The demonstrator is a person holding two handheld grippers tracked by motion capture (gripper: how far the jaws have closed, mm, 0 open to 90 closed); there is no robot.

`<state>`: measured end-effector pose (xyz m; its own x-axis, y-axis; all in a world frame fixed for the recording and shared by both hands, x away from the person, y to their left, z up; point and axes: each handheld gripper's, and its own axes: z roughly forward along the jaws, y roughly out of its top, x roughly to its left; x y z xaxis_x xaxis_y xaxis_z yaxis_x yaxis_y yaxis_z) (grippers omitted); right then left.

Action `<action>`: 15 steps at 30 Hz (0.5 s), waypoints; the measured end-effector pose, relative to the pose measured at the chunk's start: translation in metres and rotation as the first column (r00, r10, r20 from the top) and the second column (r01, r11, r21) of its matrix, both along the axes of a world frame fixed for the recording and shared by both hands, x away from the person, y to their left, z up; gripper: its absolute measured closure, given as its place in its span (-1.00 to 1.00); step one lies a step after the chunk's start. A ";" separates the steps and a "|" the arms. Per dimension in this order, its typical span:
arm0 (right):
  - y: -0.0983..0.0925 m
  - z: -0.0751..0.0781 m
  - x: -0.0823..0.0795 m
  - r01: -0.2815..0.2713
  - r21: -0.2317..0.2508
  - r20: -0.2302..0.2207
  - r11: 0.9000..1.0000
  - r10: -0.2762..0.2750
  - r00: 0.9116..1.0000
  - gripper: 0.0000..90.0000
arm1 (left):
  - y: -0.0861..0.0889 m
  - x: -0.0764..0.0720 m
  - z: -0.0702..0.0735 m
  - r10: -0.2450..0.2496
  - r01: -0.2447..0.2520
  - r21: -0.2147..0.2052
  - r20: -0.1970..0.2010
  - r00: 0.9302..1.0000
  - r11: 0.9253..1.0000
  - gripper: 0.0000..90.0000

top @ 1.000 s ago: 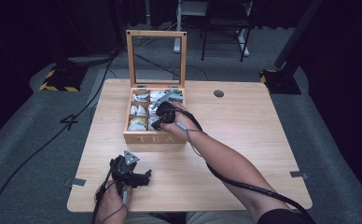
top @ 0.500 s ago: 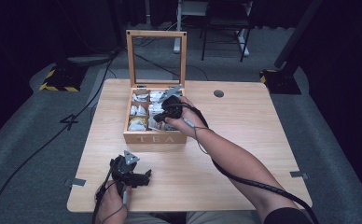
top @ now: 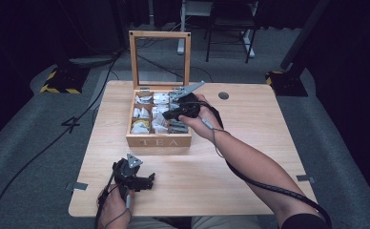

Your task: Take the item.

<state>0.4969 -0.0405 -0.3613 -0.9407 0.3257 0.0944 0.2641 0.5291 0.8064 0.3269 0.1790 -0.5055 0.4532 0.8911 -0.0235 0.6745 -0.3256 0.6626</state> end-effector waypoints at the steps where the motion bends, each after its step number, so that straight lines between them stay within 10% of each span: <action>1: -0.007 0.004 -0.002 0.005 0.009 0.001 1.000 -0.005 1.000 1.00 | 0.000 0.002 0.000 0.002 -0.002 0.006 -0.001 1.000 1.000 -1.00; 15: -0.064 0.023 -0.020 0.034 0.098 0.006 0.995 -0.034 0.999 1.00 | -0.001 0.003 0.000 0.008 -0.008 -0.004 -0.003 1.000 1.000 -1.00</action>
<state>0.4771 -0.1047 -0.3380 -0.9301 0.3470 0.1205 0.2746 0.4388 0.8556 0.3302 0.1776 -0.5056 0.4457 0.8948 -0.0283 0.6792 -0.3173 0.6618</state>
